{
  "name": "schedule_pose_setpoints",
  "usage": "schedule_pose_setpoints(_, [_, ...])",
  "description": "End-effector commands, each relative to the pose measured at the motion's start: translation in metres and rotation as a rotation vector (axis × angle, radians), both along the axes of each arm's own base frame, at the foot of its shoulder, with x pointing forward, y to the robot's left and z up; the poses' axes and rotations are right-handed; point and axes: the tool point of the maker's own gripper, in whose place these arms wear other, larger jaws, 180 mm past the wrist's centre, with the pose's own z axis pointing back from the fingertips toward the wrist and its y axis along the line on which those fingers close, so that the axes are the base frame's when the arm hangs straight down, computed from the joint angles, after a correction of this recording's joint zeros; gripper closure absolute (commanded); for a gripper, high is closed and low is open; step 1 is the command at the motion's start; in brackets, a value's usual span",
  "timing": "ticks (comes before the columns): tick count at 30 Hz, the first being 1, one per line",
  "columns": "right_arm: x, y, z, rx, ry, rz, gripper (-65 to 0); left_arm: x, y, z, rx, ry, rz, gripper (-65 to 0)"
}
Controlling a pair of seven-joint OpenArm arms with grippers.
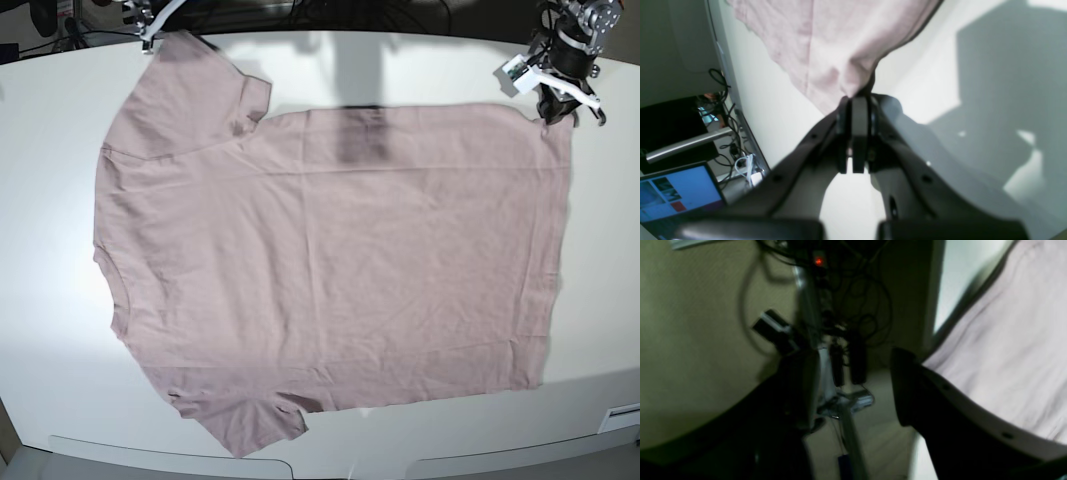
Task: Fold the T-shirt properly
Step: 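Hold the shoulder edges and adjust grip on the fabric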
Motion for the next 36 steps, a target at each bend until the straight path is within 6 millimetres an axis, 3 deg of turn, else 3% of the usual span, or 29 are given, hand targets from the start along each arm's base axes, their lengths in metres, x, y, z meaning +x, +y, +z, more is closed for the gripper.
schedule_pose_setpoints(1, [0.01,-0.001,0.003,-0.015,-0.052,0.016,-33.8,-0.007,0.0,-0.002,-0.003,0.026,-0.008,0.0])
schedule_pose_setpoints(5, [0.02,-0.001,0.009,-0.092,-0.148,0.015,-33.8,-0.007,0.0,-0.003,-0.003,0.029,-0.007,0.0])
schedule_pose_setpoints(11, [-0.015,0.039,0.013,-0.012,-0.091,0.126,-33.8,-0.007,0.0,-0.003,-0.003,0.028,-0.008,0.0])
schedule_pose_setpoints(14, [-0.017,0.051,0.02,-0.011,-0.147,0.17,-33.8,-0.007,0.0,-0.003,-0.003,0.029,-0.008,0.0])
schedule_pose_setpoints(18, [-0.001,0.037,0.029,-0.096,-0.257,0.087,-33.8,-0.007,0.0,-0.003,-0.003,0.029,-0.008,0.0])
schedule_pose_setpoints(23, [0.007,0.01,0.031,-0.196,-0.268,-0.016,-33.8,-0.007,0.0,-0.003,-0.003,0.029,-0.008,0.0])
schedule_pose_setpoints(29, [0.022,0.0,0.041,-0.234,-0.363,-0.071,-33.8,-0.007,0.0,-0.003,-0.003,0.029,-0.008,0.0])
schedule_pose_setpoints(36, [0.024,-0.013,0.037,-0.238,-0.327,-0.114,-33.8,-0.007,0.0,-0.003,-0.003,0.028,-0.008,0.0])
